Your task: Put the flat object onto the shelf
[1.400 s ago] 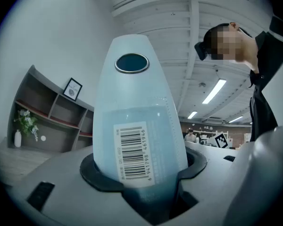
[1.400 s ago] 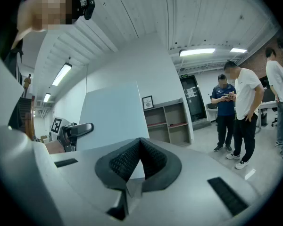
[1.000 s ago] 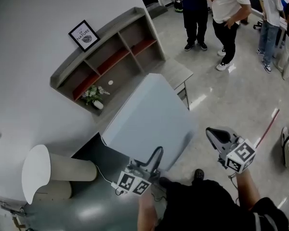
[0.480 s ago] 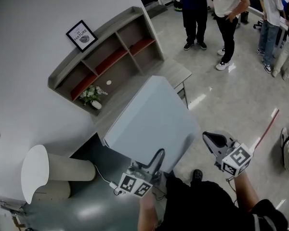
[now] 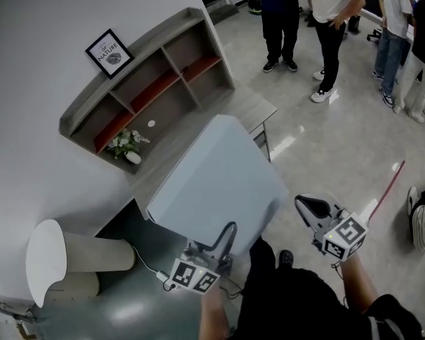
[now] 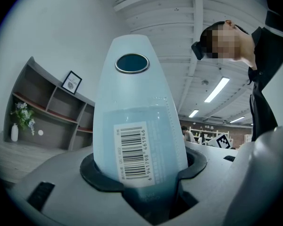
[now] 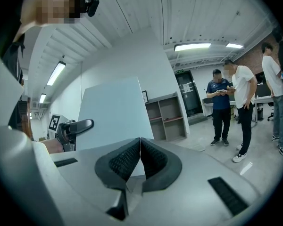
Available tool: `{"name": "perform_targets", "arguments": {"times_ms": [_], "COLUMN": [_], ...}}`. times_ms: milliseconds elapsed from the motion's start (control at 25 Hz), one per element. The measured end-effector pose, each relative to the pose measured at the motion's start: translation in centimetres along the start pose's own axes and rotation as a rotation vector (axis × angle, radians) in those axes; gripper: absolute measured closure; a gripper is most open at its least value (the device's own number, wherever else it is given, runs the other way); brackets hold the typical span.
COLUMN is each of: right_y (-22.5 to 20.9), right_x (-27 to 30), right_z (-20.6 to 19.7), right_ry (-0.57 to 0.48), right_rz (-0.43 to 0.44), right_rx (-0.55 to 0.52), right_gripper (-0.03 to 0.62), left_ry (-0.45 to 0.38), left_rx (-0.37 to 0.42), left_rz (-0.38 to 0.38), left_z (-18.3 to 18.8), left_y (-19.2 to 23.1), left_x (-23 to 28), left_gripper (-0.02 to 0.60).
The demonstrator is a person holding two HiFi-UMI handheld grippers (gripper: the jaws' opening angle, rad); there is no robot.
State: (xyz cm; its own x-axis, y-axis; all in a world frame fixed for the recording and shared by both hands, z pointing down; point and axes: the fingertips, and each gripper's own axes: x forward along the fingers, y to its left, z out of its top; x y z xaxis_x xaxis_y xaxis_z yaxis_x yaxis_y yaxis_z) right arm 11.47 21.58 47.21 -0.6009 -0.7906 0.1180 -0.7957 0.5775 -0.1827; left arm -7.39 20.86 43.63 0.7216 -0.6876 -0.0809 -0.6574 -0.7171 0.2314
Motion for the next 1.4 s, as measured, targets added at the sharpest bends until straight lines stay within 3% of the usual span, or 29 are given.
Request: {"name": "perform_targets", "arguments": {"times_ms": [360, 920, 1400], "right_y": [-2.2, -3.0, -3.0], "right_x": [4.6, 18.6, 25.4], "right_z": [1.3, 7.2, 7.0], "right_ry": [0.009, -0.028, 0.015], "right_rz": [-0.043, -0.059, -0.112], "right_rx": [-0.002, -0.057, -0.049], "right_gripper": [0.580, 0.580, 0.580], "left_ry": [0.005, -0.009, 0.015], "left_rx": [0.001, 0.026, 0.044], "left_rz": [-0.039, -0.074, -0.075], "left_z": [0.8, 6.7, 9.2], "left_y": [4.9, 18.8, 27.7], "left_x": [3.4, 7.8, 9.8], "left_gripper": [0.280, 0.280, 0.279]}}
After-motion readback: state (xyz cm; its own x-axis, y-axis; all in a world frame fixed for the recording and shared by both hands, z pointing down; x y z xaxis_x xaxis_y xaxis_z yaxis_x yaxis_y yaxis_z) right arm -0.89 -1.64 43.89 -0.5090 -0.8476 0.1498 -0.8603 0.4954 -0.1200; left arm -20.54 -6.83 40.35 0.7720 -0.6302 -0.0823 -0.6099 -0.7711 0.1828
